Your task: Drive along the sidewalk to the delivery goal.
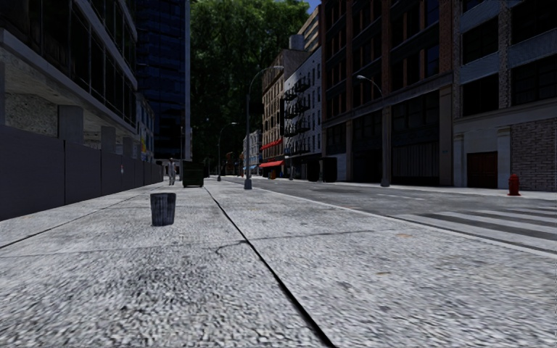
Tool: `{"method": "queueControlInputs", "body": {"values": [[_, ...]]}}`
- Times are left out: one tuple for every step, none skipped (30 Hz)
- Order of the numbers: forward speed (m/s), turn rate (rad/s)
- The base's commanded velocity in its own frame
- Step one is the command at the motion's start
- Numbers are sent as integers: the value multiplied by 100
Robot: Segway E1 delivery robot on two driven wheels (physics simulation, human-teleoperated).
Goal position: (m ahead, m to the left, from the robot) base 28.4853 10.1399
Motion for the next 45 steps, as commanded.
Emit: {"method": "queueControlInputs", "body": {"values": [[183,0],[183,0],[183,0],[200,0],[200,0],[200,0],[200,0],[200,0],[200,0],[200,0],[200,0],[200,0],[200,0],[200,0],[200,0],[200,0],[200,0],[200,0],[200,5],[200,5],[200,19],[200,32],[200,42],[200,42],[200,45],[200,46],[200,46],[200,46],[200,46],[200,46],[200,46],[200,46],[200,46],[200,42],[200,42],[200,28],[200,22],[200,20],[200,20],[200,18],[200,18],[200,18],[200,18],[200,18],[200,22]]}}
